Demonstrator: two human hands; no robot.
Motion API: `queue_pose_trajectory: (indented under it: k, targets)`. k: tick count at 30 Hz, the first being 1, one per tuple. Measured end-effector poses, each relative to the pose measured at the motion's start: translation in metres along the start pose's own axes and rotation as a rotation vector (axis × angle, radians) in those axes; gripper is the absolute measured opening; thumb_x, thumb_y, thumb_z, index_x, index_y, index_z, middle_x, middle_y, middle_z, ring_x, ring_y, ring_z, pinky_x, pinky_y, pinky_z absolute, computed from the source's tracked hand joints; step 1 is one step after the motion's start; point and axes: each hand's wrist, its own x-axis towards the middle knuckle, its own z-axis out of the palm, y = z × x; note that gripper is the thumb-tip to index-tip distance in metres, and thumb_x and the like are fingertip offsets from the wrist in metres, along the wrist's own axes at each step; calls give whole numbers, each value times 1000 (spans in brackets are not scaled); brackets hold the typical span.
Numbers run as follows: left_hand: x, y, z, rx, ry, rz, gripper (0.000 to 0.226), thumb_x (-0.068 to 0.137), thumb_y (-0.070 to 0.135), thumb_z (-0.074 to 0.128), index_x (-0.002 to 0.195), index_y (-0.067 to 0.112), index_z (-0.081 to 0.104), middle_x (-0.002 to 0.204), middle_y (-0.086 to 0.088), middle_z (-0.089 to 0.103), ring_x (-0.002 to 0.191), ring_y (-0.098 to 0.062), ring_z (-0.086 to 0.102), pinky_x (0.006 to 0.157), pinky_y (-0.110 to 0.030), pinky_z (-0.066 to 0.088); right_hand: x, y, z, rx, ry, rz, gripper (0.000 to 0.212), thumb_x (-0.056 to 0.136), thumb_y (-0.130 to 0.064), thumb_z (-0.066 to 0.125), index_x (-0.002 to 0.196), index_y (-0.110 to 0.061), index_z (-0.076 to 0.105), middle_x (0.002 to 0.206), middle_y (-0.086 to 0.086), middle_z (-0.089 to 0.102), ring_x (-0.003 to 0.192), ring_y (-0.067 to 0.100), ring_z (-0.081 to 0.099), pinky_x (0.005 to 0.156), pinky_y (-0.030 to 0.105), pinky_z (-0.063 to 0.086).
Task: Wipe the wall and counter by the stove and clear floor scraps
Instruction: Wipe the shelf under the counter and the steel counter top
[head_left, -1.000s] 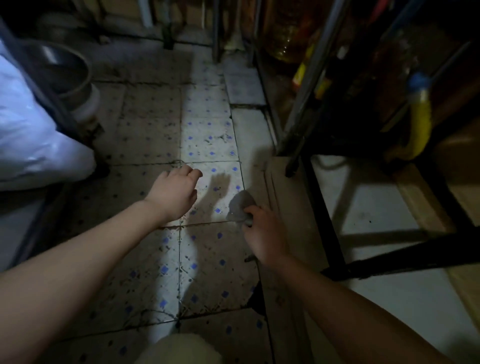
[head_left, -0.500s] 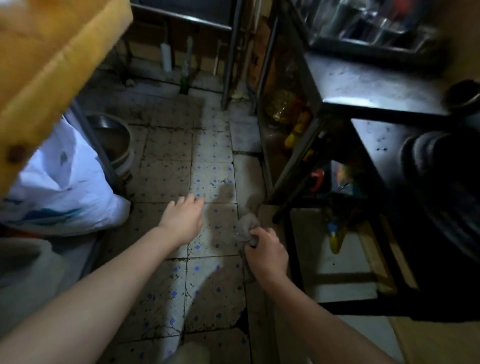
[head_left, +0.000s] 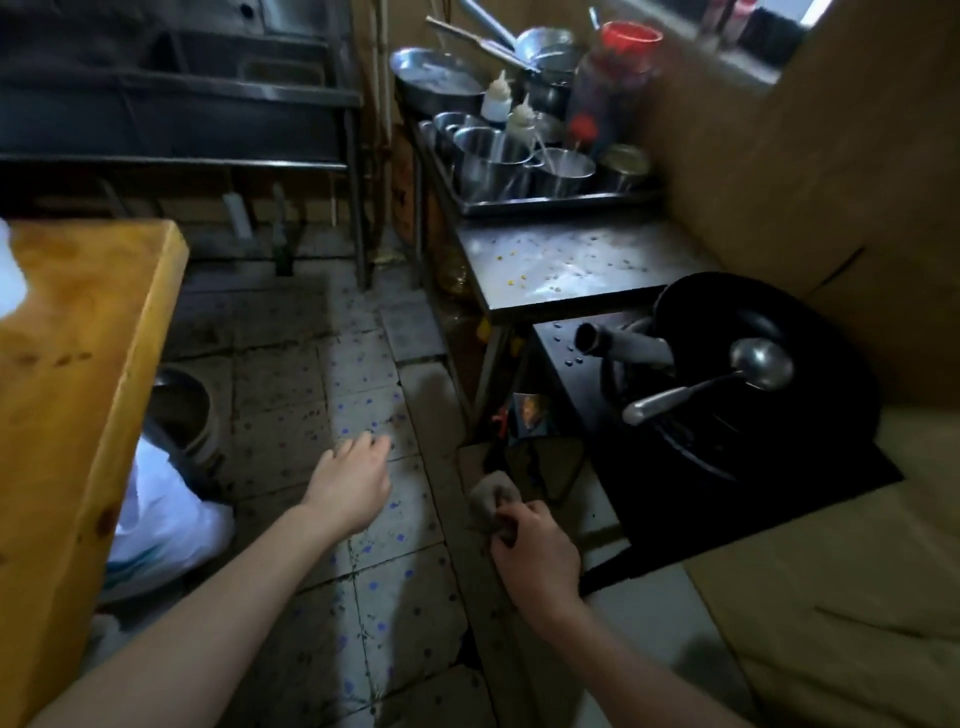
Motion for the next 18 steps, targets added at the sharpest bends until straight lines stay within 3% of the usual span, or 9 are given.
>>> queue_pose_trajectory:
  k: [9,18]
  targets:
    - [-3,86,-11,40,-62,236,35,94,24,41,128,14,41,126,-7,48,114,-26,48,92,-38,42,-47,57,-67,46,132,262,33,87,-30,53,120,-28,57,114,-4,53,96,17,60,73,30,49]
    - [22,151,-2,147,-114,461,43,91,22,44,132,13,37,128,-10,45,114,-30,48,89,-40,41,-72,106,-82,121,208,546,33,87,-30,53,120,-28,58,115,0,54,98,21,58,77,32,49]
